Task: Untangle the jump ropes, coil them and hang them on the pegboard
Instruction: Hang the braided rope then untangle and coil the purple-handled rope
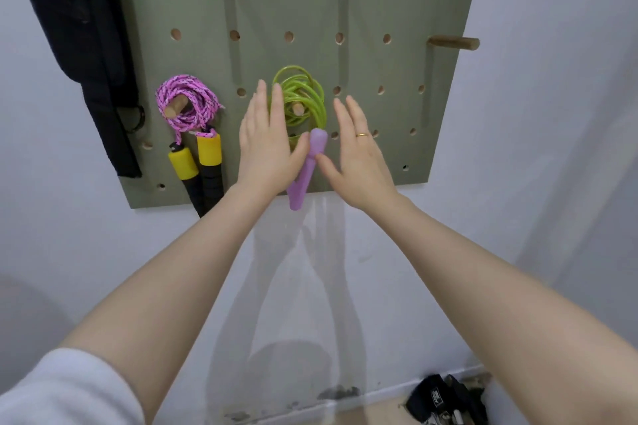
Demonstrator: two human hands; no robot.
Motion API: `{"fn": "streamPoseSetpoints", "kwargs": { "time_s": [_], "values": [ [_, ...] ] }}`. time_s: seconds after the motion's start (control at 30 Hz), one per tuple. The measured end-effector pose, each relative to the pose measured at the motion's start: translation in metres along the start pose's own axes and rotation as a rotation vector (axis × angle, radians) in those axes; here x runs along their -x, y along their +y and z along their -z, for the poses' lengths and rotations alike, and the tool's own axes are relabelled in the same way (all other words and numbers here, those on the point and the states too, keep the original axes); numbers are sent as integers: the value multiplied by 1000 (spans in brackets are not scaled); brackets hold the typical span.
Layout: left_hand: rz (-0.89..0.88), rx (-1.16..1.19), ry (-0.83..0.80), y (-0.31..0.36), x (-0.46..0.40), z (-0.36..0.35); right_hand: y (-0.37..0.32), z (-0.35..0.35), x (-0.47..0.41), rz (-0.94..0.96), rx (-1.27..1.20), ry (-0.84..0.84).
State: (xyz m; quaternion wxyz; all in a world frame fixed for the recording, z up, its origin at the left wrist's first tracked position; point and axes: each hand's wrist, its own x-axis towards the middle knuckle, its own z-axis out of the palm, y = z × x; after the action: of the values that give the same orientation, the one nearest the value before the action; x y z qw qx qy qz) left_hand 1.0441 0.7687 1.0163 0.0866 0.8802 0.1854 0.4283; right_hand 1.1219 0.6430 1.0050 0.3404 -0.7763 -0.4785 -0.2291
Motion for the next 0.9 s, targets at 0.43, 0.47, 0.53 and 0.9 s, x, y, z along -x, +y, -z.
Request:
{"fn": "streamPoseSetpoints", "kwargs": {
  "time_s": [0.43,0.47,0.53,0.9],
  "values": [
    [-32,-77,-27,8,39,9,1,30,22,92,207,-154],
    [-56,-104,-45,7,38,9,1,30,23,111,219,-165],
    [-82,-158,-76,5,34,10,1,31,21,171,244,-181],
    [-134,-211,-134,-17,-5,-6,3,4,-21,135,406,-279]
  ]
}}
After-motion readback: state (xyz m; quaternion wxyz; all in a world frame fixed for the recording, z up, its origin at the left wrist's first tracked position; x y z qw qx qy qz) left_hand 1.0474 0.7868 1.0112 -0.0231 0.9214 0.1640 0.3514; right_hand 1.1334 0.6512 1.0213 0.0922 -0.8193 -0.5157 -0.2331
